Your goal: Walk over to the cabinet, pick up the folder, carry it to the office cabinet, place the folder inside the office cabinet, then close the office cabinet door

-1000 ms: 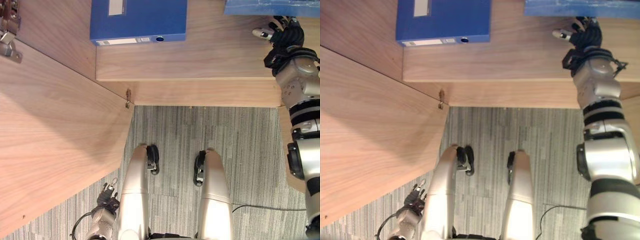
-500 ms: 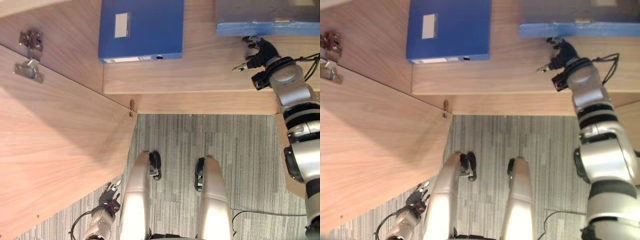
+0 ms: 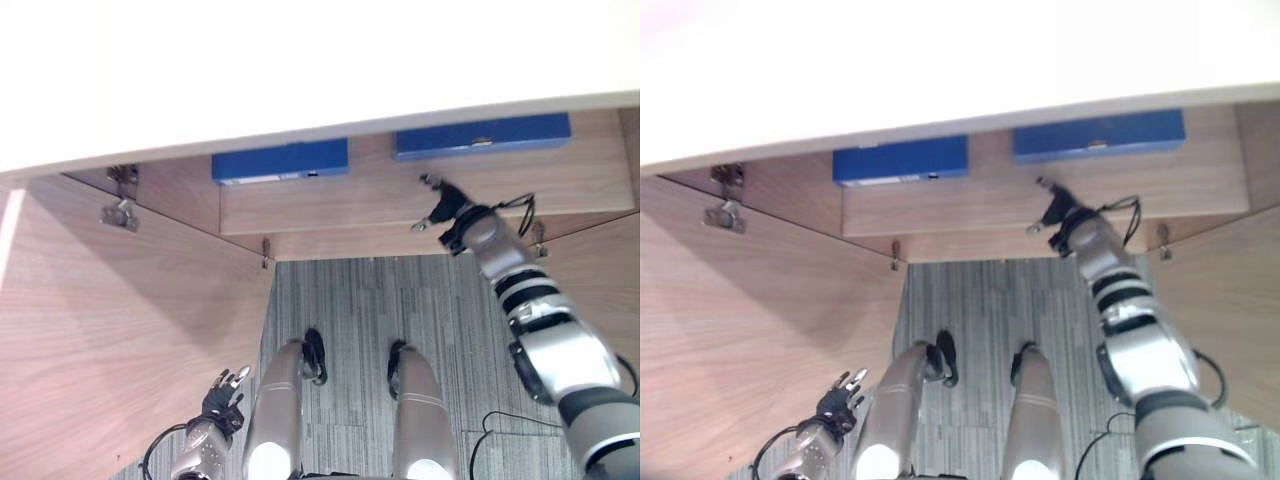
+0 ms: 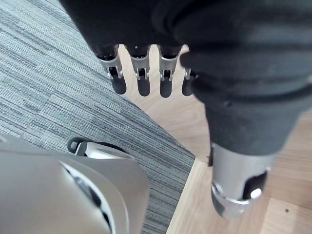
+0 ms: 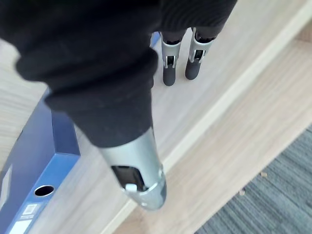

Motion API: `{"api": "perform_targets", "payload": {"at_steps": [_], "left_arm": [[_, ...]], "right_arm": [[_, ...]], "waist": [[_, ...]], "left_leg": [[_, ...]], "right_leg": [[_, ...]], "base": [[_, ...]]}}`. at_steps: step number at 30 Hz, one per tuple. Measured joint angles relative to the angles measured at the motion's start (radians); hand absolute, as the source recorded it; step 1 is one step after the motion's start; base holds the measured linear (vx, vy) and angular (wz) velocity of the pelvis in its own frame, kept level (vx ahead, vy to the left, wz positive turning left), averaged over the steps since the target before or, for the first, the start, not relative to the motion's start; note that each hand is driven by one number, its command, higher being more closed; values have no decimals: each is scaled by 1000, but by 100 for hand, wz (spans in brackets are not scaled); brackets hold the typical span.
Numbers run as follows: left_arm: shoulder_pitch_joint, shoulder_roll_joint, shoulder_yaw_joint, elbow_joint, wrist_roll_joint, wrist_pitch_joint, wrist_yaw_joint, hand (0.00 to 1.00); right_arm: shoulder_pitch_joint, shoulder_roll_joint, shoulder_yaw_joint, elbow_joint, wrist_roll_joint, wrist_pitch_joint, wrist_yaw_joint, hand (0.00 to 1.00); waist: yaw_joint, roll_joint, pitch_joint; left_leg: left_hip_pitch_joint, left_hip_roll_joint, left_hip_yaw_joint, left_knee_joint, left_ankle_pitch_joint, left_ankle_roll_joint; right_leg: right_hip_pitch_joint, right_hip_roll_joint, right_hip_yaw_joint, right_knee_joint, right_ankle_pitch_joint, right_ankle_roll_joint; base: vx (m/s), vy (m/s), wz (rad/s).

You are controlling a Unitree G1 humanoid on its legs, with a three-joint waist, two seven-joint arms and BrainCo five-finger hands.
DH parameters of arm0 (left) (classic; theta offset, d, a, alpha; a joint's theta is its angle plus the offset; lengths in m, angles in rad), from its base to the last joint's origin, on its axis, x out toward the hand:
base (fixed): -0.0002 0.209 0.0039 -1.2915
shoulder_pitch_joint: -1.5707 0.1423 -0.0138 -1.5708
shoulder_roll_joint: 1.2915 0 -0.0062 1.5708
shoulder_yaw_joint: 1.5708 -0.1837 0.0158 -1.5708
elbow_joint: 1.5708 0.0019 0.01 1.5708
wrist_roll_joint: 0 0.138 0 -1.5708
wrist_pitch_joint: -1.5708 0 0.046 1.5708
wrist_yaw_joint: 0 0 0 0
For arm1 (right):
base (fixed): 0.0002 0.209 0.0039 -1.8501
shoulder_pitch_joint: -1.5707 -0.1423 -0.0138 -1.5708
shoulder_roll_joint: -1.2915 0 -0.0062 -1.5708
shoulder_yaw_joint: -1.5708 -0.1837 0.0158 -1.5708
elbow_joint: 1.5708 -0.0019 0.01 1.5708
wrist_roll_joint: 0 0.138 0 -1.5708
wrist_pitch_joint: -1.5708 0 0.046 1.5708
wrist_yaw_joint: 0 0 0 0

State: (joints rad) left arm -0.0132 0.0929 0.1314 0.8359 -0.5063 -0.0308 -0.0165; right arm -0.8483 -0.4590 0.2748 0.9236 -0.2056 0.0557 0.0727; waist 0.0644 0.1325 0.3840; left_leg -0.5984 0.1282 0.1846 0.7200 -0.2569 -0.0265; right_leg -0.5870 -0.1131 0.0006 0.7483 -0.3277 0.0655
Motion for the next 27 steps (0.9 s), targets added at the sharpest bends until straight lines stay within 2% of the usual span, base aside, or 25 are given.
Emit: {"api": "perform_targets", "payload": {"at_steps": [4,6,8,11,14,17,19,21,25,27], "left_arm": [[-15,-2,-18,2,37,-8,26,0],[-28,-6,-33,-5,58,-16,34,0],[-34,-12,-29,0,81,-26,45,0],[-47,-33,24,62,143,-31,70,0],[-47,-66,76,132,208,-30,89,0],[-17,-104,124,163,248,-27,105,0],[2,-118,151,168,266,-26,116,0],[8,-118,182,170,264,-26,127,0],[50,-108,274,170,257,-28,145,0],[80,-108,310,177,262,-27,154,0]], "right_arm": [[172,117,-115,-25,132,-15,-56,0],[307,187,-186,1,182,4,-61,0],[462,263,-313,26,199,21,-74,0],[643,337,-517,76,239,30,-103,0],[782,389,-700,122,321,22,-144,0],[884,442,-827,160,387,10,-170,0],[925,470,-887,171,431,0,-177,0],[946,481,-898,171,465,-10,-177,0],[954,499,-896,145,501,-30,-202,0],[962,497,-837,120,500,-47,-221,0]], "waist": [[-4,-18,-20],[-4,-30,-34],[-5,-51,-66],[-33,-85,-126],[-65,-109,-174],[-75,-125,-201],[-77,-125,-222],[-78,-127,-226],[-72,-136,-231],[-71,-132,-241]], "left_leg": [[130,-14,28,-229,105,-5],[201,-22,30,-334,152,-14],[237,-31,30,-413,188,-25],[315,-57,28,-586,273,-37],[394,-63,20,-670,307,-38],[479,-64,23,-708,314,-38],[495,-62,28,-709,314,-38],[504,-52,39,-684,302,-31],[501,16,115,-511,197,-40],[493,46,137,-431,133,-46]], "right_leg": [[125,11,-7,-230,111,-2],[201,15,-23,-334,158,-1],[229,16,-28,-391,183,1],[275,12,-42,-485,224,5],[346,16,-55,-542,239,4],[430,23,-52,-583,245,1],[452,28,-49,-602,254,-2],[473,37,-31,-619,266,-5],[501,84,64,-647,283,-15],[504,116,127,-657,291,-23]], "base": [[72,21,-11],[110,-3,5],[73,-28,6],[91,-11,8],[55,-7,8],[7,-17,-7],[-33,-21,-11],[-57,-24,-25],[-112,-34,-72],[-79,6,-89]]}}
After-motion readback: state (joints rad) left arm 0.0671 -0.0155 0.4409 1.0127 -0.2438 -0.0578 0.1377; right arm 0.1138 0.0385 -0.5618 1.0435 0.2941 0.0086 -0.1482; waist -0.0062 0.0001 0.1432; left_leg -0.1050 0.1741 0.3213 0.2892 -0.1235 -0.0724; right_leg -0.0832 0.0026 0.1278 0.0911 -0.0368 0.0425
